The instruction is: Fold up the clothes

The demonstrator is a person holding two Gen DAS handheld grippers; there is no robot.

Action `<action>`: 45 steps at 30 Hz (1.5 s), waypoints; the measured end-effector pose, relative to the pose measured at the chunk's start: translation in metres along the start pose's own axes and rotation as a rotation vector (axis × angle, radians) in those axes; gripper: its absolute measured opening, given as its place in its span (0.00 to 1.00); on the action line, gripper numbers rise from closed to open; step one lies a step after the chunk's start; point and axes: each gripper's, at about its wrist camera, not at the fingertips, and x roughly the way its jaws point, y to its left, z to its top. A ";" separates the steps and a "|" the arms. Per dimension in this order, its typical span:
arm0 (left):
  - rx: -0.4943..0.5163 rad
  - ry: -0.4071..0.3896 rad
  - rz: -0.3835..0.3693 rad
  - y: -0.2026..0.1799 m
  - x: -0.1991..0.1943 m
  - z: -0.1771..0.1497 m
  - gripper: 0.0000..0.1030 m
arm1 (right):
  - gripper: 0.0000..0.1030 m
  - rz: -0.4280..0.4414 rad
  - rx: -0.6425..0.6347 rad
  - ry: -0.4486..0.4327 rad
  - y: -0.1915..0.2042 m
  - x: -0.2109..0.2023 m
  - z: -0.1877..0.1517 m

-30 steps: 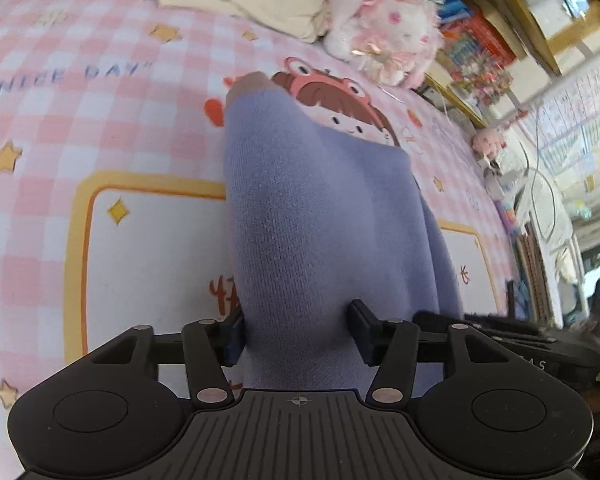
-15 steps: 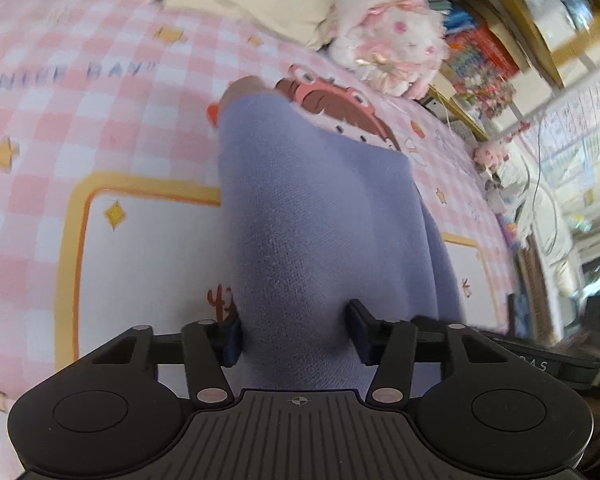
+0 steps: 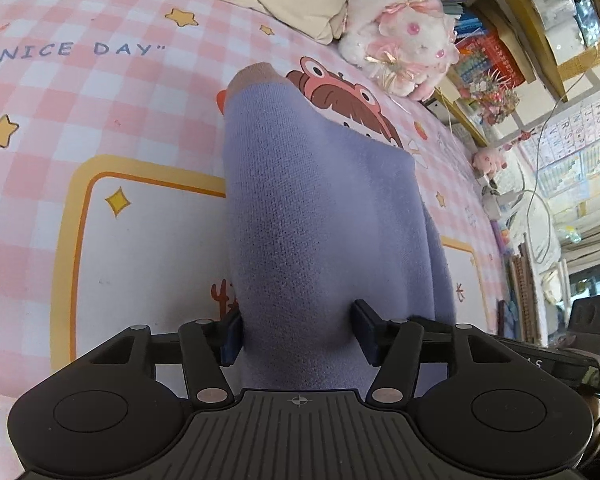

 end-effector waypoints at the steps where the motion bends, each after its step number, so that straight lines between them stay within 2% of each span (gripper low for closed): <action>1: -0.001 0.001 -0.004 0.001 0.000 0.000 0.56 | 0.42 0.010 0.013 0.005 -0.002 0.001 0.001; 4: -0.002 0.008 -0.012 0.002 0.000 0.001 0.54 | 0.44 0.039 0.045 0.013 -0.006 0.004 0.003; 8: 0.009 0.007 -0.008 0.000 0.001 0.000 0.51 | 0.37 0.054 0.026 0.001 -0.006 0.003 0.001; 10: 0.035 -0.004 0.011 -0.006 0.000 -0.001 0.50 | 0.29 0.044 -0.025 -0.017 0.000 0.000 -0.001; 15: 0.155 -0.040 0.068 -0.028 -0.008 -0.006 0.46 | 0.25 -0.020 -0.194 -0.073 0.022 -0.010 -0.009; 18: 0.201 -0.070 0.071 -0.037 -0.017 -0.006 0.46 | 0.25 -0.038 -0.251 -0.116 0.030 -0.017 -0.011; 25: 0.195 -0.122 0.046 -0.041 -0.029 0.005 0.47 | 0.25 -0.029 -0.309 -0.179 0.040 -0.029 0.000; 45: 0.166 -0.148 0.084 -0.029 -0.021 0.069 0.47 | 0.26 -0.006 -0.321 -0.175 0.053 0.006 0.068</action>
